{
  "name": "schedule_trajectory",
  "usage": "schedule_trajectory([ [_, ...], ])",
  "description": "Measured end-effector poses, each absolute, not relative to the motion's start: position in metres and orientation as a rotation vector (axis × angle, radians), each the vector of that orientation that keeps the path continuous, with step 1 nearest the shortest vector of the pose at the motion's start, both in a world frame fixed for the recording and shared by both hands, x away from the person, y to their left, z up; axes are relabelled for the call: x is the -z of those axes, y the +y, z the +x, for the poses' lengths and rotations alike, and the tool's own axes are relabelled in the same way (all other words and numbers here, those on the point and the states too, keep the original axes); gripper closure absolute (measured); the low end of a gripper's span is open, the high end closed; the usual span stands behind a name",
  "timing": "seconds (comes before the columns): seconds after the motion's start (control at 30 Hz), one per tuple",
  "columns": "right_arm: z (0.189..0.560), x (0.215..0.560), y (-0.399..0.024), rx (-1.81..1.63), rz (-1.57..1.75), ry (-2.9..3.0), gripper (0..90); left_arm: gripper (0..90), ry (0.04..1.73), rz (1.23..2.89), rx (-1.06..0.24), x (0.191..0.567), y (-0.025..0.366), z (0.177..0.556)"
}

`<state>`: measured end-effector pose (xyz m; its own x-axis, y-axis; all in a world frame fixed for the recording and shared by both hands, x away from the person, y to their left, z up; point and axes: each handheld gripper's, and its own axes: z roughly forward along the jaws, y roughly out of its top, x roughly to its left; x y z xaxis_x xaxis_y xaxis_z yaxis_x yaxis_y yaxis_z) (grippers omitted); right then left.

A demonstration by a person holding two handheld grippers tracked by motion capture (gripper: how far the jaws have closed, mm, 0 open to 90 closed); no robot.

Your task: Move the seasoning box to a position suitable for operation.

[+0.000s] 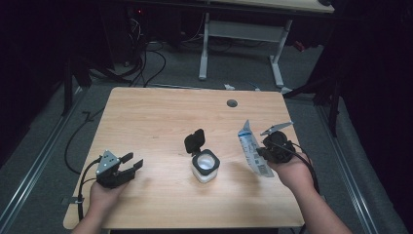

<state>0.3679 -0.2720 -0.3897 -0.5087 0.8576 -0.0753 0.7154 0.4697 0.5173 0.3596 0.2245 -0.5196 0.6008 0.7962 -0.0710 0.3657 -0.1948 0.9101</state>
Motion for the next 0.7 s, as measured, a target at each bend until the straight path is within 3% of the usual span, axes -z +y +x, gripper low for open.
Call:
schedule_trajectory([
  [0.7,0.356,0.398,-0.292,-0.752,1.369,2.319,89.7,47.0,0.934,1.809,-0.505,0.52,0.223,0.357],
])
